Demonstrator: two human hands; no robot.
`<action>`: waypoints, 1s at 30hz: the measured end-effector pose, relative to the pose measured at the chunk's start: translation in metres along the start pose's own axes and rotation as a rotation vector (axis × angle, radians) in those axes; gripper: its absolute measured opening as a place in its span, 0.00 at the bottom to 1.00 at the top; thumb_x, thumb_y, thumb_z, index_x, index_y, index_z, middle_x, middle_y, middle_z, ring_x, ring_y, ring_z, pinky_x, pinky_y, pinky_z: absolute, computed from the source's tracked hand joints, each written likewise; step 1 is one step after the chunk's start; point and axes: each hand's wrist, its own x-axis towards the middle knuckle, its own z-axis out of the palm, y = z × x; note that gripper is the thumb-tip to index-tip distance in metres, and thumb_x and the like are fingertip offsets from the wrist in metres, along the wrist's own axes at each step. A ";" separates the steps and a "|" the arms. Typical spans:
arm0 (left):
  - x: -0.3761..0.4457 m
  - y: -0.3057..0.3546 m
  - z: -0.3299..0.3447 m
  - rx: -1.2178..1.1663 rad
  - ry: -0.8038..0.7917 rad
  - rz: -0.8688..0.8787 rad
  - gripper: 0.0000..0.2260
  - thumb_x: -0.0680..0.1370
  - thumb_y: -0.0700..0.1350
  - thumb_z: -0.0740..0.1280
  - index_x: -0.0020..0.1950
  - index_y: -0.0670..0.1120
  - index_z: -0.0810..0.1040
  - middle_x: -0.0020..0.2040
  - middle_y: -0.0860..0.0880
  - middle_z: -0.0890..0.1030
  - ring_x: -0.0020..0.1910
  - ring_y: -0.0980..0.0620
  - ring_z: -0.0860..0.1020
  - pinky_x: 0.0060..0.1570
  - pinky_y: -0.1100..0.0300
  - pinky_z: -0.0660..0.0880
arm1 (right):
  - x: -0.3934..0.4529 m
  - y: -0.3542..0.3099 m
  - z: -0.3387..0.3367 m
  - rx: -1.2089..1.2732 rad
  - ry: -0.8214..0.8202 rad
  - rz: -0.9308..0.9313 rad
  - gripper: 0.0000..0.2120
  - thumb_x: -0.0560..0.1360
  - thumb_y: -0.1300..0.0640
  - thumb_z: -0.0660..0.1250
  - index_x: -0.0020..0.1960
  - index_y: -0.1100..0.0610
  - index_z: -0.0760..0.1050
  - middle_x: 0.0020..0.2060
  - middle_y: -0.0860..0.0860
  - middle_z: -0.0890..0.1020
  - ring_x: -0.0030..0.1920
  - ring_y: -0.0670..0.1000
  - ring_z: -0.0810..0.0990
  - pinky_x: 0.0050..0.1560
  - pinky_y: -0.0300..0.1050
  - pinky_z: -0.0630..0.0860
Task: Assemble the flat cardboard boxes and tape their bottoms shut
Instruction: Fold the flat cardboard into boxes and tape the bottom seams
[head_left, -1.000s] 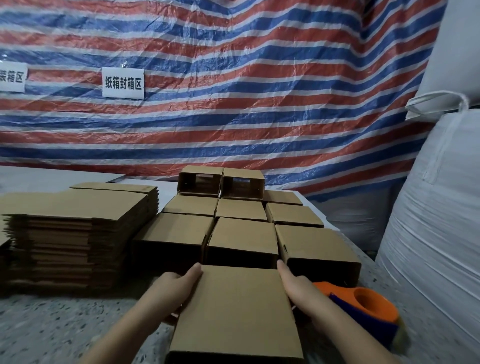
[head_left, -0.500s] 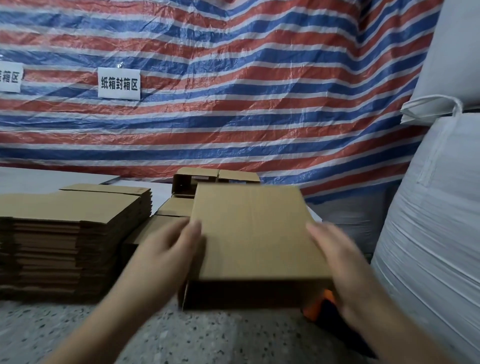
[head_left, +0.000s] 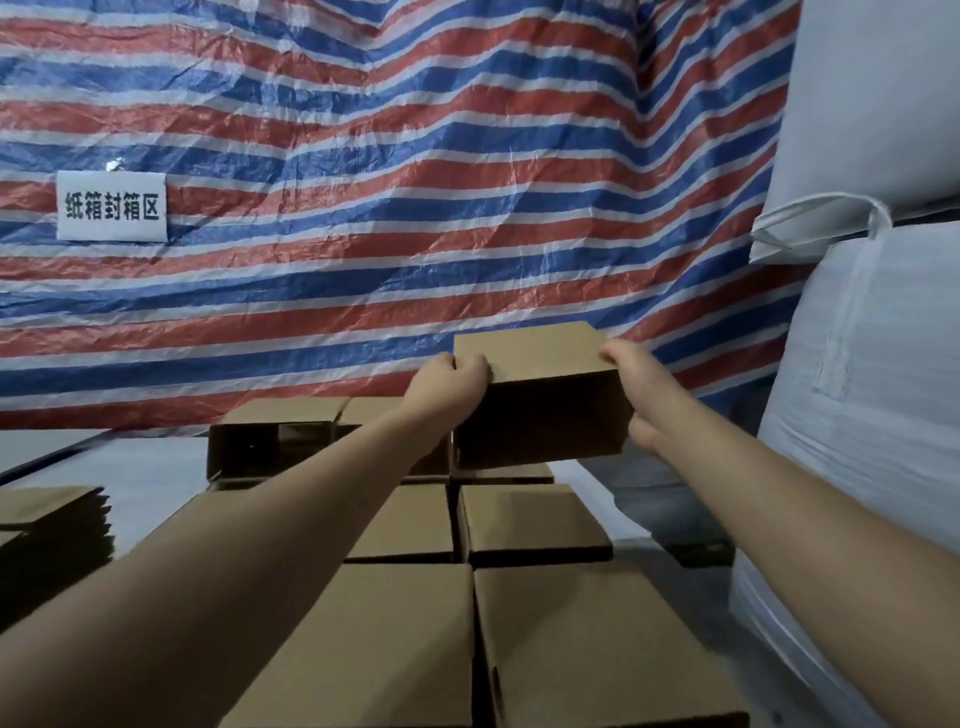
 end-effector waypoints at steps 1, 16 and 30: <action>0.017 -0.007 0.014 0.050 0.009 0.014 0.14 0.80 0.56 0.55 0.51 0.48 0.73 0.43 0.52 0.75 0.42 0.56 0.74 0.35 0.60 0.66 | 0.018 0.008 -0.001 -0.020 0.036 0.016 0.14 0.77 0.46 0.64 0.57 0.53 0.77 0.47 0.56 0.83 0.48 0.56 0.83 0.35 0.45 0.78; 0.149 -0.092 0.092 0.533 -0.002 0.058 0.29 0.81 0.58 0.45 0.74 0.44 0.70 0.76 0.41 0.64 0.78 0.43 0.55 0.75 0.42 0.45 | 0.174 0.098 0.015 -0.088 0.120 -0.017 0.12 0.80 0.44 0.58 0.50 0.51 0.75 0.48 0.54 0.81 0.49 0.53 0.81 0.41 0.45 0.75; 0.145 -0.122 0.080 0.945 -0.026 0.143 0.27 0.82 0.59 0.45 0.56 0.46 0.80 0.56 0.44 0.81 0.56 0.43 0.77 0.57 0.50 0.68 | 0.190 0.128 0.024 -0.463 -0.048 0.030 0.29 0.84 0.41 0.54 0.75 0.59 0.67 0.71 0.58 0.73 0.71 0.59 0.72 0.73 0.56 0.68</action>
